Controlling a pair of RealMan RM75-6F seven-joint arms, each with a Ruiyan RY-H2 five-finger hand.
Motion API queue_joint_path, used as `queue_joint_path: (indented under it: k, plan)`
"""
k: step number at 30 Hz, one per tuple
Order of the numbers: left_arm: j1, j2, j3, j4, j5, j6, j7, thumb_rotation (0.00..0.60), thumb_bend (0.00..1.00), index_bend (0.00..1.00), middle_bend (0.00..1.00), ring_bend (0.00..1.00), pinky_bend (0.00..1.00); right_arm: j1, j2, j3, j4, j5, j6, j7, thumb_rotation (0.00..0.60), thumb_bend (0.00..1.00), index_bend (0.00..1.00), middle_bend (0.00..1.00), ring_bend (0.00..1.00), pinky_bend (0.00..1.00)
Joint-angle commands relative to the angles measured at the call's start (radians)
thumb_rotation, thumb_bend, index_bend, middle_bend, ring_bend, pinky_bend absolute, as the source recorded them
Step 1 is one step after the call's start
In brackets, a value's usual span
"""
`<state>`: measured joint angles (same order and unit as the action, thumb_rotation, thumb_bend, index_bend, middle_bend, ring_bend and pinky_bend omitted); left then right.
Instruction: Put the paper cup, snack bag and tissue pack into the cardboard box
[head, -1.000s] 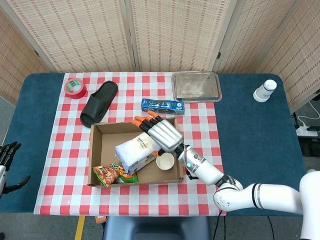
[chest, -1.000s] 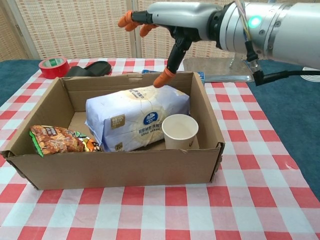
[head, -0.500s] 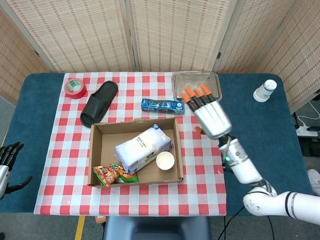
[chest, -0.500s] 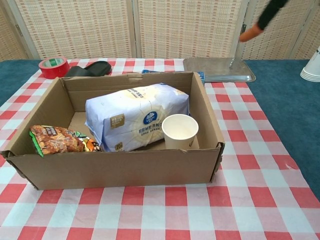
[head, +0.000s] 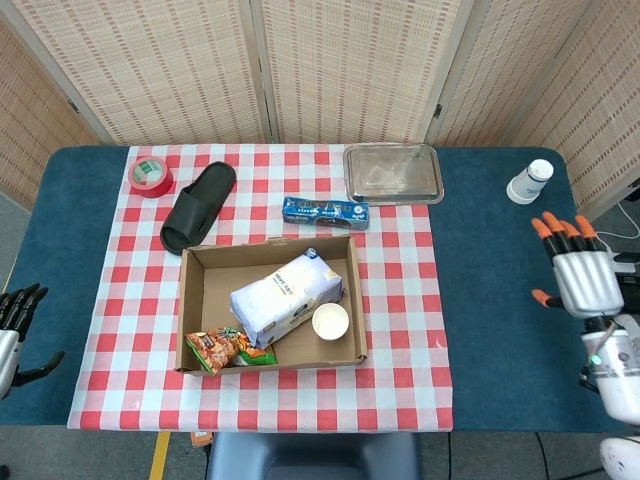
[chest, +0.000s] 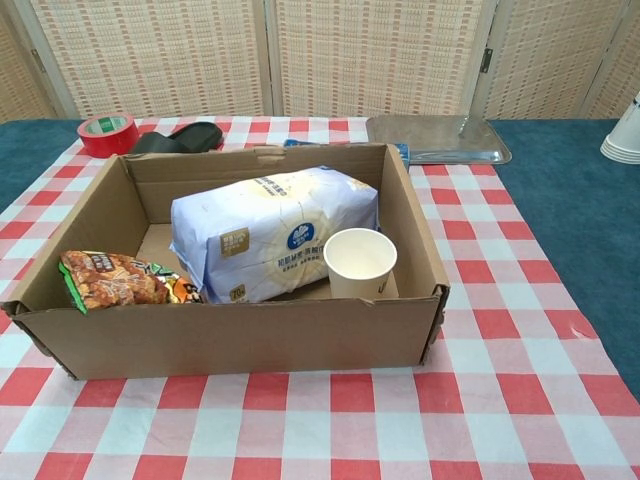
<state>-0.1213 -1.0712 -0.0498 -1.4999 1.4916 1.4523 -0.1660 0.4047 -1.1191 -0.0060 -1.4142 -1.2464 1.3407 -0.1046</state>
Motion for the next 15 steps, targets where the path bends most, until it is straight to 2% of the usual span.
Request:
queue_joint_path:
  k: [1, 5, 11, 15]
  plan:
    - [0.000, -0.002, 0.000, -0.002, -0.003, -0.003, 0.008, 0.600, 0.23, 0.00, 0.00, 0.00, 0.00, -0.107, -0.045, -0.065, 0.101, -0.071, 0.052, 0.080, 0.600, 0.00, 0.01, 0.00, 0.00, 0.00]
    - [0.003, -0.001, 0.003, -0.008, 0.002, 0.004, 0.014, 0.600, 0.23, 0.00, 0.00, 0.00, 0.00, -0.159, -0.081, -0.074, 0.126, -0.096, 0.091, 0.071, 0.600, 0.00, 0.00, 0.00, 0.00, 0.00]
    - [-0.002, -0.004, 0.002, -0.008, -0.002, -0.006, 0.020, 0.600, 0.22, 0.00, 0.00, 0.00, 0.00, -0.210, -0.034, -0.047, 0.024, -0.108, 0.173, -0.011, 0.600, 0.00, 0.00, 0.00, 0.00, 0.00]
    - [-0.005, -0.005, 0.002, -0.010, -0.005, -0.014, 0.026, 0.600, 0.22, 0.00, 0.00, 0.00, 0.00, -0.223, -0.013, -0.029, -0.017, -0.101, 0.167, -0.033, 0.600, 0.00, 0.00, 0.00, 0.00, 0.00]
